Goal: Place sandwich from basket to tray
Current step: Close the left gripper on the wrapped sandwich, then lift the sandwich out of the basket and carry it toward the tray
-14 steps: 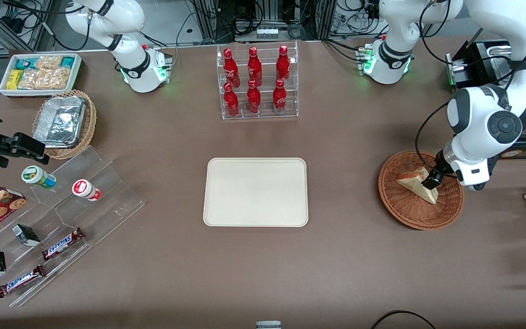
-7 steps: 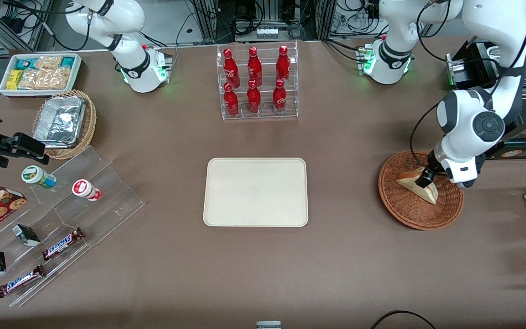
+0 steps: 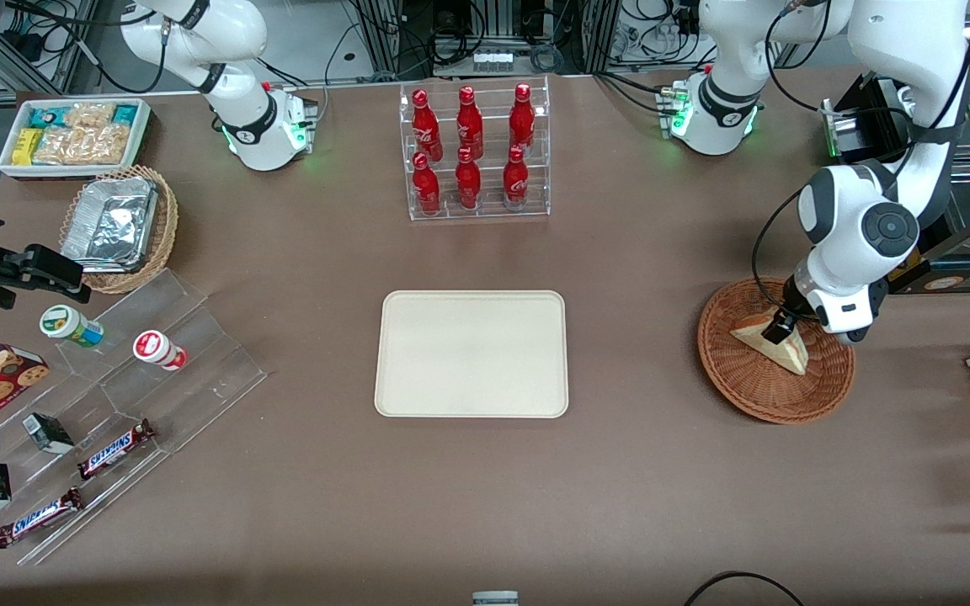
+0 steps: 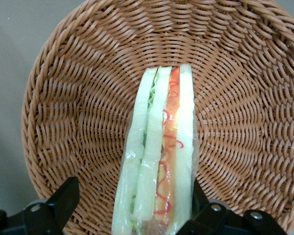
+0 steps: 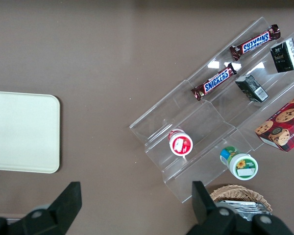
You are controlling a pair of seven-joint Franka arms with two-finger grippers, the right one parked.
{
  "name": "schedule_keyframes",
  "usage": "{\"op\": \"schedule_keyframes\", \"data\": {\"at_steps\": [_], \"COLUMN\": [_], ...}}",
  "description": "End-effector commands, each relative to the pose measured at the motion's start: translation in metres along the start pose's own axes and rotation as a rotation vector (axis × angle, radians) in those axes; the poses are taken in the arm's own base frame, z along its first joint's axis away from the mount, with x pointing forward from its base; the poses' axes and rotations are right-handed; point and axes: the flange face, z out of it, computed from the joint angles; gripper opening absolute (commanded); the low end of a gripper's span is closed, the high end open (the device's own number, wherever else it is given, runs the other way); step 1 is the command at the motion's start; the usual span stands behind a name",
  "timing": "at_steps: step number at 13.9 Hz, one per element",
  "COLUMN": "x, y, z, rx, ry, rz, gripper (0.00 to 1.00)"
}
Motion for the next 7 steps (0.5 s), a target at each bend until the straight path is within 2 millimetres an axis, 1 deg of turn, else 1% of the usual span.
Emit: {"op": "schedule_keyframes", "data": {"at_steps": [1,3,4,5,7], "x": [0.001,0.001,0.0,0.002,0.002], "y": [0.004,0.008,0.008,0.01,0.014], "z": [0.004,0.004,0.003,0.0,-0.009], "rx": [-0.016,-0.027,-0.027,-0.03,-0.039], "ry": [0.007,0.001,0.001,0.002,0.009], "rz": [-0.021,-0.034,-0.033,-0.033,-0.02], "gripper": [0.64,0.33,0.27,0.23,0.22]}}
